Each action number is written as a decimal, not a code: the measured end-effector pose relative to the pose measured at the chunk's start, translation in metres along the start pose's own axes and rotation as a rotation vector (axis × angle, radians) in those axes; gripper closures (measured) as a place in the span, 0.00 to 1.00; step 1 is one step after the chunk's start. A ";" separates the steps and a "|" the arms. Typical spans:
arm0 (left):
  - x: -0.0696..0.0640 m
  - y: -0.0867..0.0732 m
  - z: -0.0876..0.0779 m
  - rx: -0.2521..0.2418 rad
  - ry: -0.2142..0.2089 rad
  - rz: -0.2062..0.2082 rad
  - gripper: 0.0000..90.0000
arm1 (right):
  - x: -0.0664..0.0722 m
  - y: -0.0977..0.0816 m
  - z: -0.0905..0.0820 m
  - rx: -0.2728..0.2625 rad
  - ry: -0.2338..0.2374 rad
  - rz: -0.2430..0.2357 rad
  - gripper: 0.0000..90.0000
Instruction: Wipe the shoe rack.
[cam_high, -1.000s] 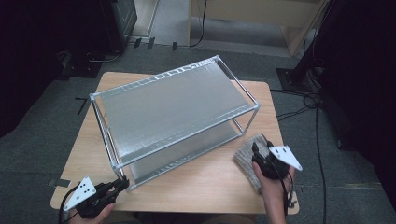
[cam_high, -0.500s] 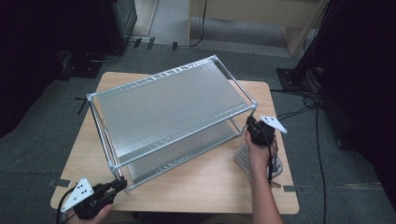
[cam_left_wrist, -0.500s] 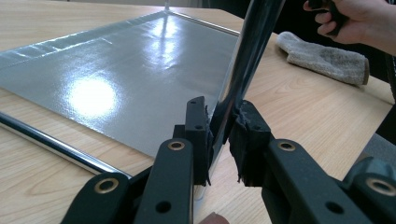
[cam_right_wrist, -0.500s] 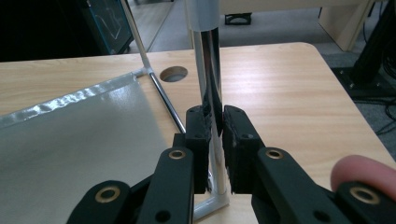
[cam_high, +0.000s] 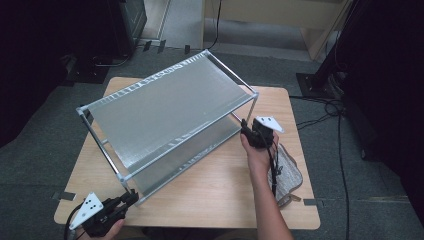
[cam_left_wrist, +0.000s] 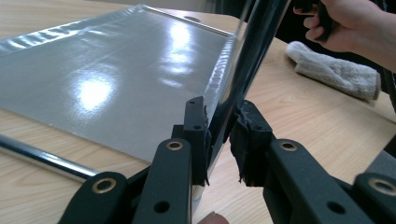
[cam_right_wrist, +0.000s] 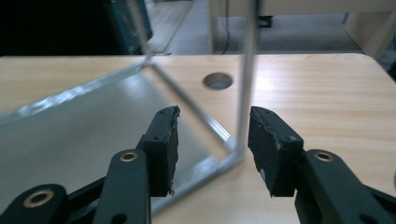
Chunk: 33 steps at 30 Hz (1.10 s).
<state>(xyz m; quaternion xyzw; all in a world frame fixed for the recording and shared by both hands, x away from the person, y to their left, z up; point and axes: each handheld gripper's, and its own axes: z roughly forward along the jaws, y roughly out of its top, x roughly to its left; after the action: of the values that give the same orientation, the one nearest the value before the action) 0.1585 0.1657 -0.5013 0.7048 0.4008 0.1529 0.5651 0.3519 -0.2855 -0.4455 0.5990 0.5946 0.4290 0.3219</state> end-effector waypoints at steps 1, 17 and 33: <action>-0.003 0.000 0.002 0.004 -0.008 0.005 0.86 | 0.004 -0.006 -0.010 0.006 0.024 -0.005 0.60; -0.053 0.001 0.051 0.017 -0.125 0.106 0.83 | 0.067 -0.104 -0.119 0.101 0.322 -0.179 0.61; 0.009 0.009 -0.002 -0.070 -0.016 0.052 0.65 | 0.110 -0.121 -0.136 0.040 0.549 -0.185 0.62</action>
<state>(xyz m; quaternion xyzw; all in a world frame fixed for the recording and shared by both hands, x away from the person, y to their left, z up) 0.1659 0.1737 -0.4948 0.6960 0.3721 0.1760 0.5884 0.1689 -0.1834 -0.4812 0.4100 0.7198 0.5322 0.1748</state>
